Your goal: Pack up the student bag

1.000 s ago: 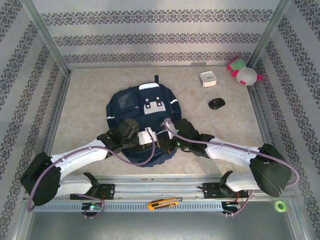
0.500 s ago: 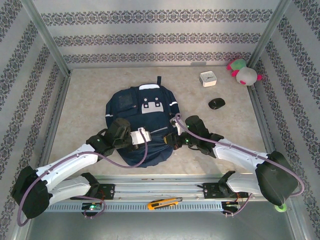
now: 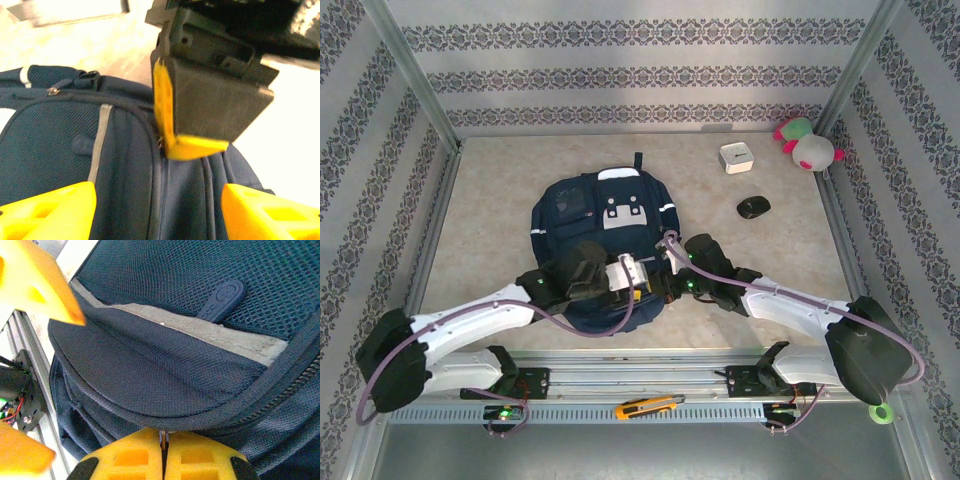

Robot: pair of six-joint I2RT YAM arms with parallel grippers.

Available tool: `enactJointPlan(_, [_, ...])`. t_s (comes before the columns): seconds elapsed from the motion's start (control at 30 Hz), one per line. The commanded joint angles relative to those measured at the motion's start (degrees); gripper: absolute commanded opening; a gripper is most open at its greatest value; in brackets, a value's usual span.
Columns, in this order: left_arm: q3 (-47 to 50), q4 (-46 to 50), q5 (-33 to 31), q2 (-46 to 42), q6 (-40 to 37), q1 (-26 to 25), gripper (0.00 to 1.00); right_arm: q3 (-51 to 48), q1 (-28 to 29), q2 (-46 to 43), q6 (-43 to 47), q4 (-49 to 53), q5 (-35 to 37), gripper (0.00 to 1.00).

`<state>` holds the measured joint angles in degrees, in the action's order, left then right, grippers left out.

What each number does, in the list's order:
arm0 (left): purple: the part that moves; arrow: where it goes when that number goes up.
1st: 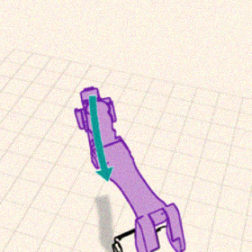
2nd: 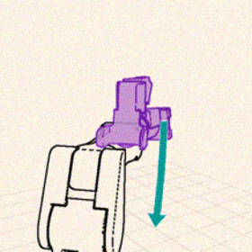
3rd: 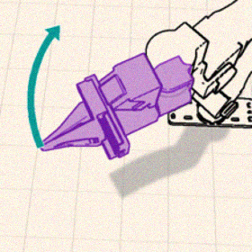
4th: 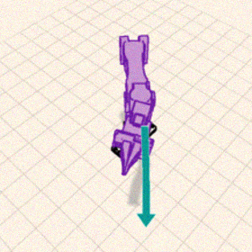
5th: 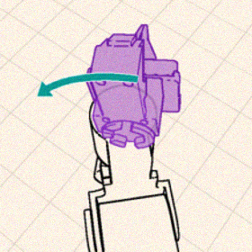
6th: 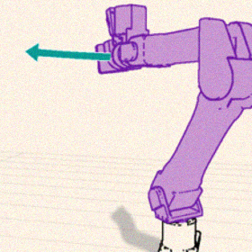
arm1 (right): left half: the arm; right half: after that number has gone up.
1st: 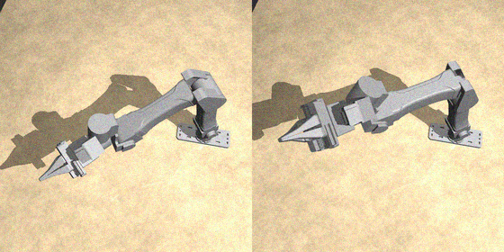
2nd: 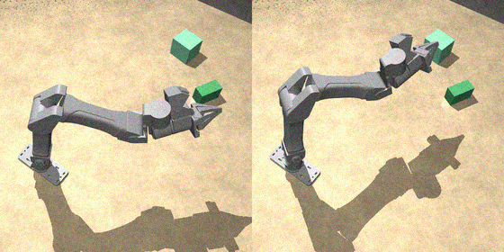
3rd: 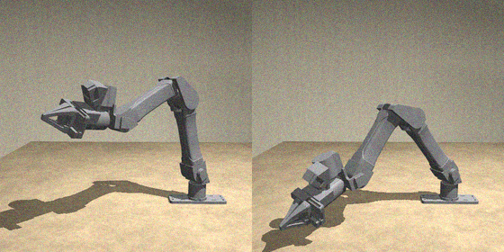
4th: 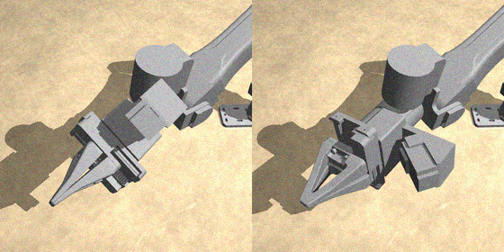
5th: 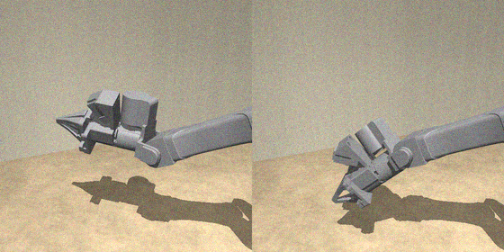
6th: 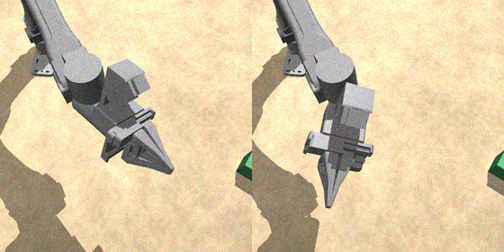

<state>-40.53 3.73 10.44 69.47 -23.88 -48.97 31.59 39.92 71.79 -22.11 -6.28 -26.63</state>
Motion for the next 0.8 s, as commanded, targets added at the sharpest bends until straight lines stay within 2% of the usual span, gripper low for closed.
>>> enactJointPlan(0.0, [-1.9,-3.7,-3.5,4.0,-0.2,-1.2,0.69,0.5,0.5,-0.4,0.2,-2.4,0.3,0.00])
enactJointPlan(0.13, [-2.0,-6.4,-9.5,6.5,-1.8,-1.2,0.64,0.1,0.5,-1.0,0.0,-2.6,0.6,0.00])
enactJointPlan(0.2, [-1.3,-7.8,-11.6,6.5,-2.3,-1.2,0.57,0.0,0.5,-1.1,-0.1,-2.7,0.6,0.00])
enactJointPlan(0.3, [-0.1,-8.5,-13.2,5.9,-4.0,-1.1,0.38,0.0,0.5,-1.4,-0.1,-2.5,0.6,0.00])
enactJointPlan(0.4, [1.3,-6.8,-12.1,4.2,-6.7,-0.9,0.08,-0.3,0.0,-1.9,0.0,-2.3,0.6,0.00])
enactJointPlan(0.43, [1.9,-6.2,-10.5,3.1,-7.8,-0.6,0.02,-0.5,-0.3,-2.1,0.1,-2.2,0.6,0.00])
enactJointPlan(0.5, [3.3,-2.6,-2.8,0.7,-12.9,0.9,0.00,-0.2,0.8,-2.3,0.2,-0.6,2.8,0.00])
enactJointPlan(0.6, [2.8,5.1,6.9,-2.8,-18.4,4.9,0.00,-0.3,6.0,-1.7,-1.0,-1.0,5.9,0.00])
enactJointPlan(0.67, [1.6,12.2,10.7,-4.3,-22.1,7.4,0.00,-1.2,8.6,-0.3,-3.6,-5.4,6.8,0.00])
enactJointPlan(0.77, [-0.1,19.9,11.2,-5.5,-26.1,9.1,0.00,-1.5,10.7,3.2,-6.4,-12.1,6.9,0.00])
